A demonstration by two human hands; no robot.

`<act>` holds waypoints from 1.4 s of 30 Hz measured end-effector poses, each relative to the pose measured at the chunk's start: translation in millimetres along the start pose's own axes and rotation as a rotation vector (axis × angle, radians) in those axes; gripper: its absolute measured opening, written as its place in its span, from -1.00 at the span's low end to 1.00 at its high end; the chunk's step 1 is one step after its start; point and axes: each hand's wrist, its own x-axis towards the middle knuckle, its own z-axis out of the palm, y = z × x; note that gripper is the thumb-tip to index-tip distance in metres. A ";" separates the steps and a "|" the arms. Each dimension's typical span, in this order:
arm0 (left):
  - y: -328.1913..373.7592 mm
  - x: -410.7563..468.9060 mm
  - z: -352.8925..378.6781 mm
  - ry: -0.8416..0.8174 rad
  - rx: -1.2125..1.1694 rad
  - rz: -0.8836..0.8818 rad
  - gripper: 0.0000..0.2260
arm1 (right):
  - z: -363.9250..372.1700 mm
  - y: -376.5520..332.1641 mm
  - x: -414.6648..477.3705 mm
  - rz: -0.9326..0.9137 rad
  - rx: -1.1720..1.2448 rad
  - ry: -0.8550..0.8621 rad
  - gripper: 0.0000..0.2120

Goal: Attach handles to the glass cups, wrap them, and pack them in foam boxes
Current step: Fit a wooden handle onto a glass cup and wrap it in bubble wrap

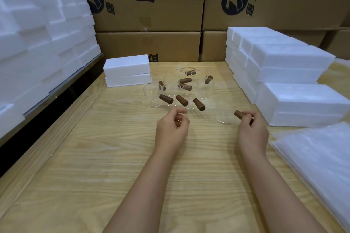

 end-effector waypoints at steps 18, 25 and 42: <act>2.2 7.7 16.8 -0.248 -0.010 0.194 -0.37 | 27.4 -20.3 -24.9 -0.256 0.382 -0.031 -0.77; -2.4 10.8 18.2 -0.222 -0.018 0.249 -0.39 | 27.3 -21.1 -28.1 -0.302 0.335 -0.049 -0.80; -7.7 11.8 17.3 -0.236 0.131 0.315 -0.34 | 34.8 -37.3 -34.7 -0.042 0.235 -0.161 -0.47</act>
